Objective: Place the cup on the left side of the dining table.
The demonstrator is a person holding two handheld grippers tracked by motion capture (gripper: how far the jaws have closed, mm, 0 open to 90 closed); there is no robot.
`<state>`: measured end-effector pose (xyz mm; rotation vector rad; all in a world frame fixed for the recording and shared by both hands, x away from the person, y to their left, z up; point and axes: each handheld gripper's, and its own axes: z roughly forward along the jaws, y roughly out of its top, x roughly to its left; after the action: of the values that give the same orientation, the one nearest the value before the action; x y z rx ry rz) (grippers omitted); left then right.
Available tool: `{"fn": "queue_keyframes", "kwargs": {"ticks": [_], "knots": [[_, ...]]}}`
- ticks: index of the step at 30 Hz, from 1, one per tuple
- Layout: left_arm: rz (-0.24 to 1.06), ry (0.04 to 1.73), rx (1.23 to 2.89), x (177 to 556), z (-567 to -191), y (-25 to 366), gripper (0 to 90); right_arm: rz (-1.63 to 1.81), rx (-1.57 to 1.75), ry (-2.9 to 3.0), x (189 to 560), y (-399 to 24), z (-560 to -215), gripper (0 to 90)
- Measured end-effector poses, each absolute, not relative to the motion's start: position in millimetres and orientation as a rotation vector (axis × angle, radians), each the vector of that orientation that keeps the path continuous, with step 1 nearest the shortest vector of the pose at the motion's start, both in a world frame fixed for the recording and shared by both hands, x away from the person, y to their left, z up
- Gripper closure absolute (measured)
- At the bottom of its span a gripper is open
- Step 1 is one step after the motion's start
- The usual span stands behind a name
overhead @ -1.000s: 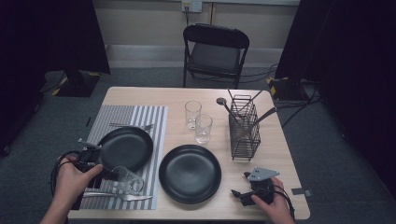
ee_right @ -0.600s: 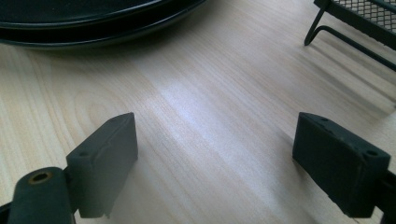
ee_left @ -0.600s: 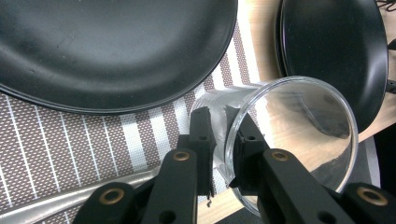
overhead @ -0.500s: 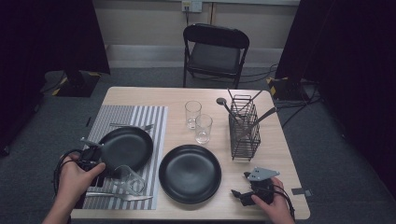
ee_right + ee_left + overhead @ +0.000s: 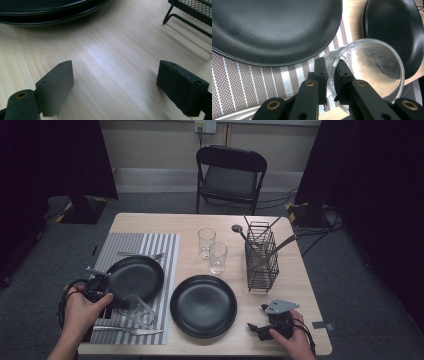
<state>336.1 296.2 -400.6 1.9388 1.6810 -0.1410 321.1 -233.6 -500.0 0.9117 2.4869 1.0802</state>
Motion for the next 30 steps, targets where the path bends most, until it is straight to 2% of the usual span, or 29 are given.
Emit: {"fn": "queue_keyframes", "kwargs": {"ticks": [30], "knots": [[-0.205,1.682,1.898,342.5,-398.7,287.3,76.9,1.081,0.913,2.487,321.0,-233.6,-500.0,13.1]]}}
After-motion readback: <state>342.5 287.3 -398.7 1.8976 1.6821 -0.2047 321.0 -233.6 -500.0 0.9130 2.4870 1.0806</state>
